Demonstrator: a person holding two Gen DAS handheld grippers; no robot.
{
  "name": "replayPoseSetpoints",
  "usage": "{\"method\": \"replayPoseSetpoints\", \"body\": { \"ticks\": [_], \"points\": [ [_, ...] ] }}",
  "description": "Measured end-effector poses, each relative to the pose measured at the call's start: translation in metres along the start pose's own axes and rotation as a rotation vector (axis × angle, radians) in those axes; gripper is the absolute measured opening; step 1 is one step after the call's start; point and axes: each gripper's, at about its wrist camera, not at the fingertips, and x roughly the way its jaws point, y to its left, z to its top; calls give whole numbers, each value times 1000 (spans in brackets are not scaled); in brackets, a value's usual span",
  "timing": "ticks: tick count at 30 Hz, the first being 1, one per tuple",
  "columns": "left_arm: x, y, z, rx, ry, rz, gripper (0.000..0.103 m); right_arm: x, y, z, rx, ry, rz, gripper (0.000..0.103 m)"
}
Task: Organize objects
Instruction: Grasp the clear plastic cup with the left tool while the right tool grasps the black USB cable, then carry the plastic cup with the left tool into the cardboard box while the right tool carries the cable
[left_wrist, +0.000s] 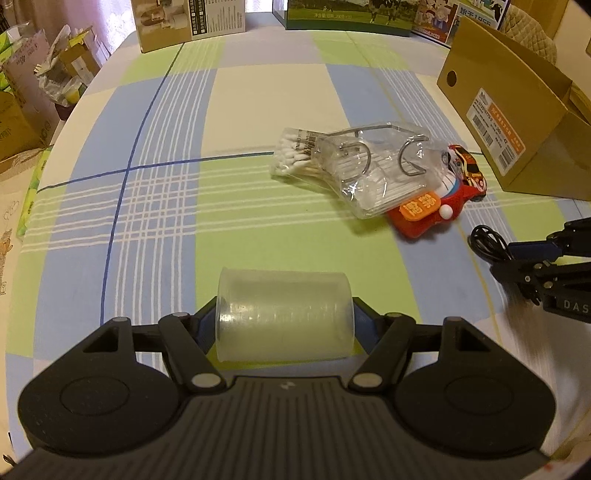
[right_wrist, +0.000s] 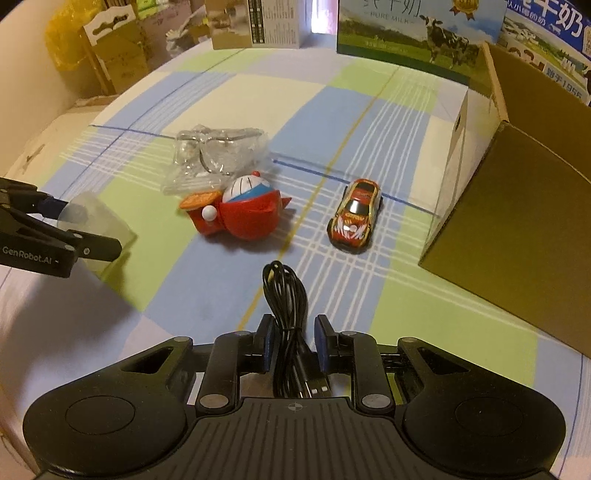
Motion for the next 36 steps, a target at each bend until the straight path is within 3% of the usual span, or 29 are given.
{"method": "replayPoseSetpoints", "body": {
  "ticks": [3, 18, 36],
  "points": [
    [-1, -1, -1, -1, -1, 6, 68, -1, -2, -3, 9, -12, 11, 12],
    [-32, -27, 4, 40, -73, -17, 68, -41, -17, -15, 139, -121, 54, 11],
    [-81, -103, 32, 158, -223, -99, 68, -129, -55, -35, 261, -334, 42, 9]
  ]
}}
